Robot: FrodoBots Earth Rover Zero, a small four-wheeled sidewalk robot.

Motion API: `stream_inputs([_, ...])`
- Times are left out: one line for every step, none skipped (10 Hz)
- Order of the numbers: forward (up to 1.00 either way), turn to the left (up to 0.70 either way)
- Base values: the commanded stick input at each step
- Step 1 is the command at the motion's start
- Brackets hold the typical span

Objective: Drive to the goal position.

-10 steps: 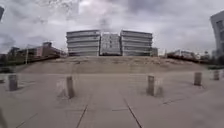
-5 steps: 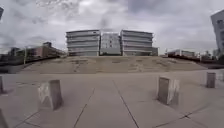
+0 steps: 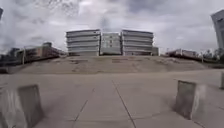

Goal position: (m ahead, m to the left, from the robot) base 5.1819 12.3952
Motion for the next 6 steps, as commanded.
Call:
stream_inputs([1.0, 0.0])
stream_inputs([1.0, 0.0])
stream_inputs([1.0, 0.08])
stream_inputs([1.0, 0.38])
stream_inputs([1.0, 0.4])
stream_inputs([1.0, 0.38])
